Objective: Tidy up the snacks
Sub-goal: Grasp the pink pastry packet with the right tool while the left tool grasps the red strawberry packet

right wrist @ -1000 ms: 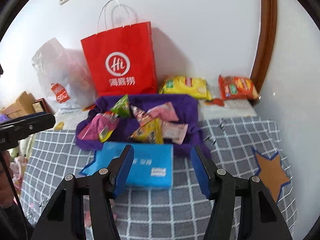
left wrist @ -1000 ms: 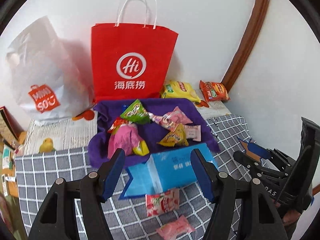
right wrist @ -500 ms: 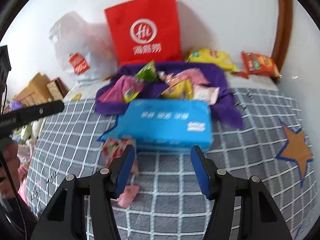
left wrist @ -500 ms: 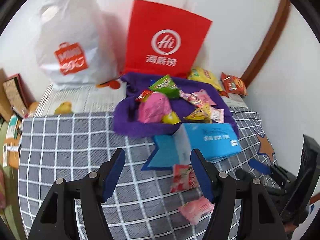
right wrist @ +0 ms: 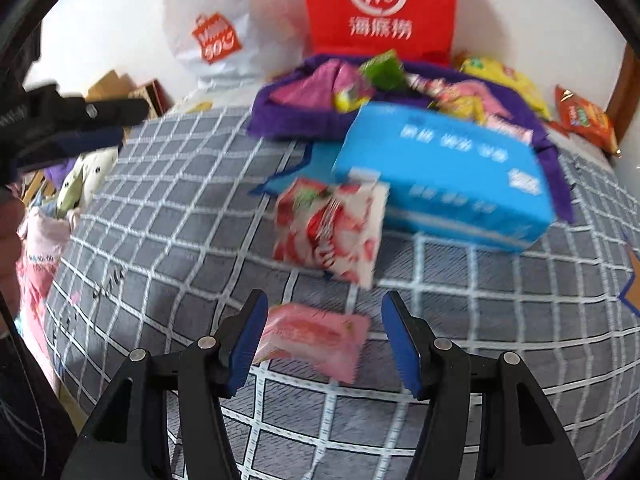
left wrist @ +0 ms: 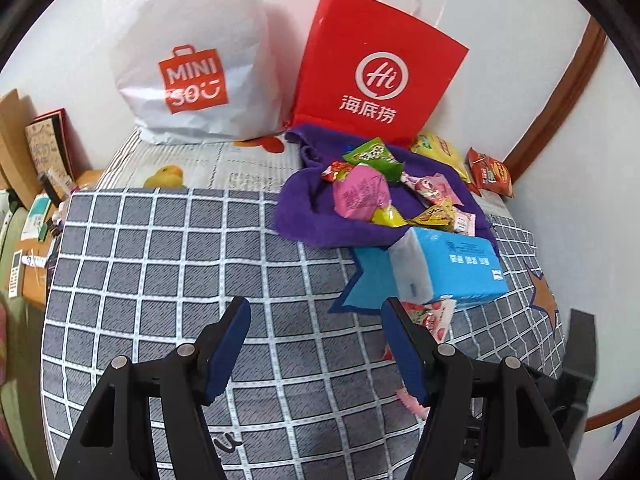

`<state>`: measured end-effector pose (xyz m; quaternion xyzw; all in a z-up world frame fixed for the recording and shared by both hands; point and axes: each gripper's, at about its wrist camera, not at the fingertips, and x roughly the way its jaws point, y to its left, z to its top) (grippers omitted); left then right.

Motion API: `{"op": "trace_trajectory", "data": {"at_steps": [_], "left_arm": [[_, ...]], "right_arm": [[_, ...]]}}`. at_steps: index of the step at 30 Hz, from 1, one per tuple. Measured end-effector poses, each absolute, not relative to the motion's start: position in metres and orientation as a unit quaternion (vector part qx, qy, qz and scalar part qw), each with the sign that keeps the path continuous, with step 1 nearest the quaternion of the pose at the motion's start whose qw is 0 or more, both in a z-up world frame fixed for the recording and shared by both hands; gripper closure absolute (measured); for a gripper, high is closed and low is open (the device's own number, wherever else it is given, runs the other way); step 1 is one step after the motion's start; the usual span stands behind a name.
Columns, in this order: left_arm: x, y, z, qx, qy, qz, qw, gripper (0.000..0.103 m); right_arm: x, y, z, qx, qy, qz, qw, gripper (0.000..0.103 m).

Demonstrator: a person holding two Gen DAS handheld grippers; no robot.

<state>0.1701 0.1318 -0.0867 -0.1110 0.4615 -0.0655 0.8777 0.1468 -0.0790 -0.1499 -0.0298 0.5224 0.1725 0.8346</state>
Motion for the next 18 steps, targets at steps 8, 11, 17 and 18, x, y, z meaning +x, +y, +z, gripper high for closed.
{"op": "trace_trajectory", "data": {"at_steps": [8, 11, 17, 18], "left_arm": [[0.168, 0.130, -0.096, -0.108, 0.473, -0.064, 0.872, 0.037], [0.169, 0.124, -0.099, -0.103, 0.475, -0.066, 0.871, 0.037], [0.177, 0.102, -0.112, -0.085, 0.493, -0.073, 0.863, 0.037], [0.178, 0.098, -0.114, -0.081, 0.495, -0.074, 0.862, 0.037]], "right_arm": [[0.140, -0.073, -0.175, -0.043, 0.532, 0.170, 0.828, 0.042], [0.132, -0.074, -0.174, -0.063, 0.524, 0.182, 0.829, 0.041], [0.133, -0.082, -0.173, -0.047, 0.502, 0.187, 0.843, 0.059], [0.136, -0.085, -0.173, -0.039, 0.501, 0.189, 0.844, 0.065]]}}
